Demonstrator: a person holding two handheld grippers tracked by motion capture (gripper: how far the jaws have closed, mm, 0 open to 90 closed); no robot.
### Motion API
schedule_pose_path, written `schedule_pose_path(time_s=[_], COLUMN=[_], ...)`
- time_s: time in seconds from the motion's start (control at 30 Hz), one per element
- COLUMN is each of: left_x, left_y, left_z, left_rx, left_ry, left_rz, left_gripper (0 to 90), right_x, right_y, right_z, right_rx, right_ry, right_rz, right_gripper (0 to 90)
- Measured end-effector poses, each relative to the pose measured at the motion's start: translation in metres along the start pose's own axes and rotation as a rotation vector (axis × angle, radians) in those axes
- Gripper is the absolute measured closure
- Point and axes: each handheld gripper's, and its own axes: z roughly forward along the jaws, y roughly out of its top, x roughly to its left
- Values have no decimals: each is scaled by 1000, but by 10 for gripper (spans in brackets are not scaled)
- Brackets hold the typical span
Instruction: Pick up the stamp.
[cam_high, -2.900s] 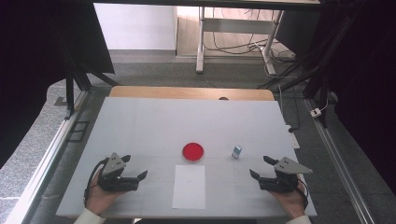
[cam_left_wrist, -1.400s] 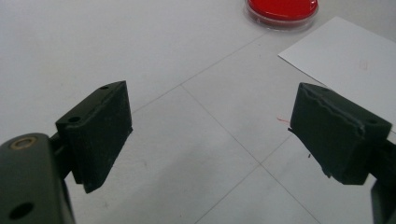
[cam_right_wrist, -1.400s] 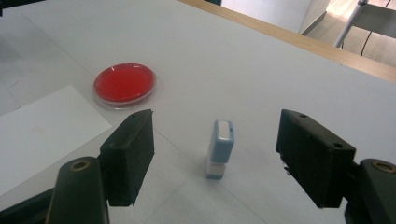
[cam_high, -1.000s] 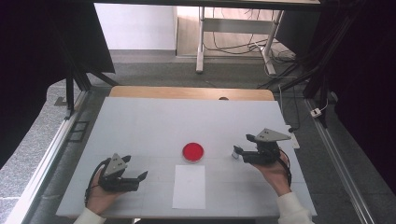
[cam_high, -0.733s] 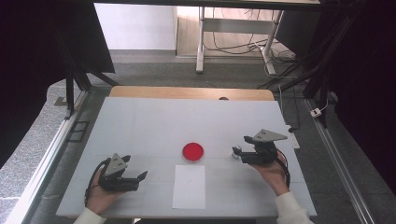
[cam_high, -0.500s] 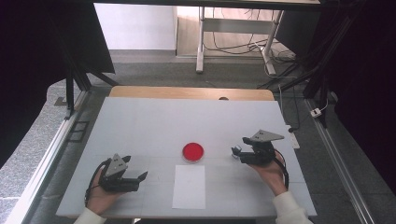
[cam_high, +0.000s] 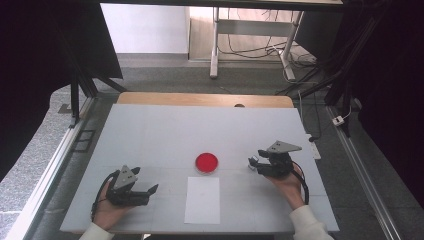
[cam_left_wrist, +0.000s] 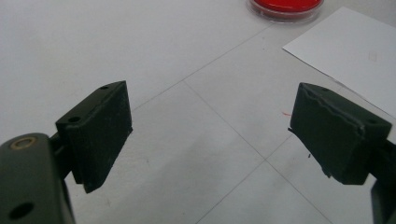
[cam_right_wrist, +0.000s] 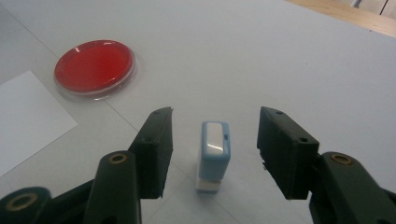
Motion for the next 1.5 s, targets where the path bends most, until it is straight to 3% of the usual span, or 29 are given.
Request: schedule_pose_path(time_s=[0.5, 0.67, 1.1, 1.5], left_x=[1, 1, 1, -1], left_y=[-1, -1, -1, -1], left_z=[0, 0, 0, 0], left_rx=[3, 3, 3, 1], left_ry=[3, 3, 5, 2], left_rz=[-1, 0, 0, -2], left_gripper=[128, 128, 129, 131], right_x=[1, 0, 2, 2], right_y=[-6, -6, -5, 0], right_z=[6, 6, 3, -8], right_rx=[27, 26, 8, -58], right_ry=[-4, 16, 1, 3], right_rz=[-10, -1, -33, -8], right_gripper=[625, 739, 752, 752])
